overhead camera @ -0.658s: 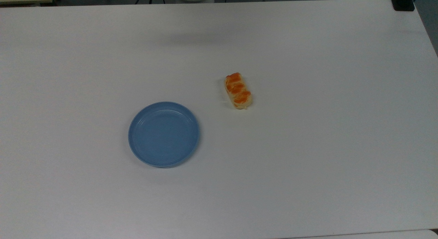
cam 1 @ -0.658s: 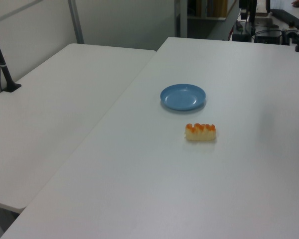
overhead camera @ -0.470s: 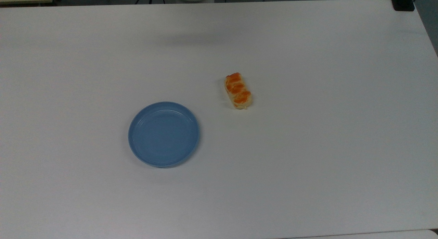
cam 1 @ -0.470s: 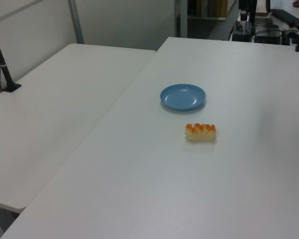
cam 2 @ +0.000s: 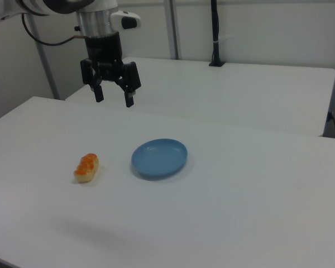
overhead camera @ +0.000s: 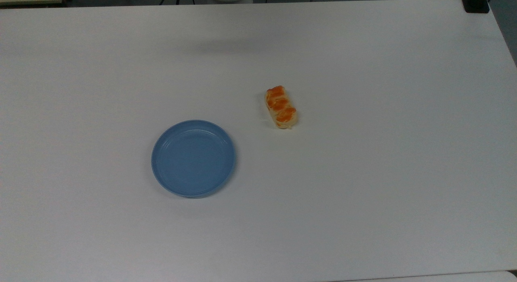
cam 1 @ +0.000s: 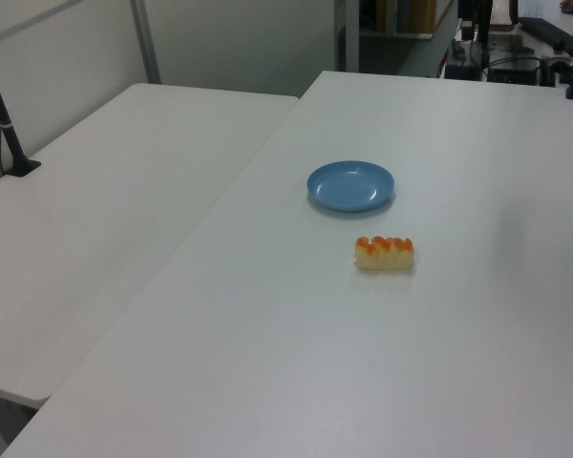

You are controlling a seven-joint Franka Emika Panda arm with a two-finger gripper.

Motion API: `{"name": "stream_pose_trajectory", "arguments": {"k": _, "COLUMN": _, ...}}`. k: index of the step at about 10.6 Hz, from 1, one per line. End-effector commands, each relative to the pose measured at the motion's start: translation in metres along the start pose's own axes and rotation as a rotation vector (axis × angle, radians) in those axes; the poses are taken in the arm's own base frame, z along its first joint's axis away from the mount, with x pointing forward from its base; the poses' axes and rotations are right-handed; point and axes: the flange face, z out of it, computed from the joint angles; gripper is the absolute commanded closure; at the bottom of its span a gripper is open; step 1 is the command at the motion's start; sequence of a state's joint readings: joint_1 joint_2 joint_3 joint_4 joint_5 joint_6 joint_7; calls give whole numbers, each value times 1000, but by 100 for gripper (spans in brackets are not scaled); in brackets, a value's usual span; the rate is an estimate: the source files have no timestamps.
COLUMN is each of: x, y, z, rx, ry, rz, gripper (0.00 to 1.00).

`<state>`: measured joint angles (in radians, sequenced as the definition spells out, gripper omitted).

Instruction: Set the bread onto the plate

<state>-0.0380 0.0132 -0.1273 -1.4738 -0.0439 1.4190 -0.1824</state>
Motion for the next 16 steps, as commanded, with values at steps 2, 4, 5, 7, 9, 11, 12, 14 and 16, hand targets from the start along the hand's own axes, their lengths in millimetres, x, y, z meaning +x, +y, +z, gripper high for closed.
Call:
{"name": "stream_pose_trajectory", "arguments": {"k": 2, "x": -2, "y": 8, "z": 2, "rx": 3, "ry": -12, "rz": -9, "gripper": 0}}
{"name": "stream_pose_trajectory", "arguments": {"k": 4, "x": 2, "y": 7, "z": 3, "rx": 0, "ry": 5, "rz": -6, "gripper": 0}}
{"name": "stream_pose_trajectory", "arguments": {"k": 5, "x": 8, "y": 2, "z": 6, "rx": -3, "ry": 14, "rz": -7, "gripper": 0}}
{"name": "stream_pose_trajectory", "arguments": {"k": 7, "x": 15, "y": -10, "z": 6, "rx": -5, "ry": 40, "rz": -21, "gripper": 0}}
{"name": "stream_pose_trajectory", "arguments": {"k": 9, "x": 31, "y": -41, "z": 12, "rx": -4, "ry": 62, "rz": -23, "gripper": 0}}
{"name": "stream_pose_trajectory", "arguments": {"k": 11, "x": 53, "y": -76, "z": 33, "rx": -7, "ry": 62, "rz": -32, "gripper": 0}}
{"name": "stream_pose_trajectory", "arguments": {"k": 12, "x": 63, "y": -94, "z": 43, "rx": -5, "ry": 64, "rz": -34, "gripper": 0}}
{"name": "stream_pose_trajectory", "arguments": {"k": 14, "x": 79, "y": -140, "z": 67, "rx": 9, "ry": 48, "rz": -67, "gripper": 0}}
{"name": "stream_pose_trajectory", "arguments": {"k": 16, "x": 86, "y": -192, "z": 103, "rx": 1, "ry": 32, "rz": -143, "gripper": 0}}
